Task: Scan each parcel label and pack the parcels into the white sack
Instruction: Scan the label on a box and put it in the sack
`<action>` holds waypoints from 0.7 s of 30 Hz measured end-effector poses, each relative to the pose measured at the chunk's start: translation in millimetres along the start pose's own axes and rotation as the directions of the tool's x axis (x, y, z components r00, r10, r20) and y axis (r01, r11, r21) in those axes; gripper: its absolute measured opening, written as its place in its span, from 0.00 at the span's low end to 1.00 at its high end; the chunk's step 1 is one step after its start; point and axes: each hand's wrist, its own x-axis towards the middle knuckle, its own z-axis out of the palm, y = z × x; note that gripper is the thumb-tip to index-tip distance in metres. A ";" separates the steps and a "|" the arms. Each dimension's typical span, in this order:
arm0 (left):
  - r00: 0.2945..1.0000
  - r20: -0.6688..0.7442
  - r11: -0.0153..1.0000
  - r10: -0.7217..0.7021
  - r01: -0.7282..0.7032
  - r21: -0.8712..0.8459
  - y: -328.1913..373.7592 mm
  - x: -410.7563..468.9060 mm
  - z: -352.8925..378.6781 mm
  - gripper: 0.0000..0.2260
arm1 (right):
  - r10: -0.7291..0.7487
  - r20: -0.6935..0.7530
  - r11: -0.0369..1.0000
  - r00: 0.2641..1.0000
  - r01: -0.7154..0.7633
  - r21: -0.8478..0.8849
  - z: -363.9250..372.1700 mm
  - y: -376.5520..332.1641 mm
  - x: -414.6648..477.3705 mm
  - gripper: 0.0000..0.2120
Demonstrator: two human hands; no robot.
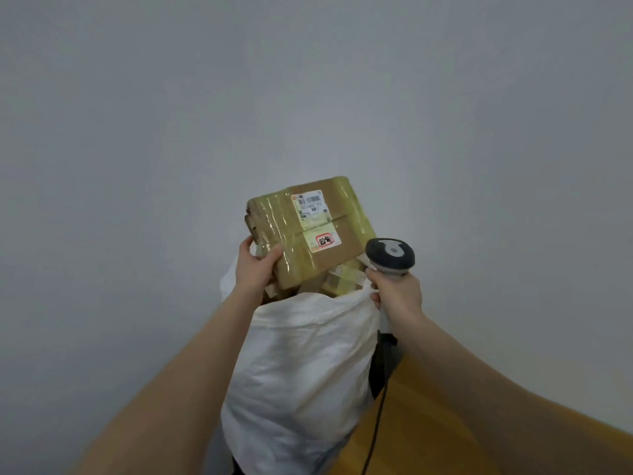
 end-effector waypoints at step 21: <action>0.921 0.258 0.565 0.293 -0.384 0.730 -55.7 177.6 -0.1 0.50 | 0.235 -0.098 0.972 0.967 -0.235 0.018 178.6 53.9 109.0 0.24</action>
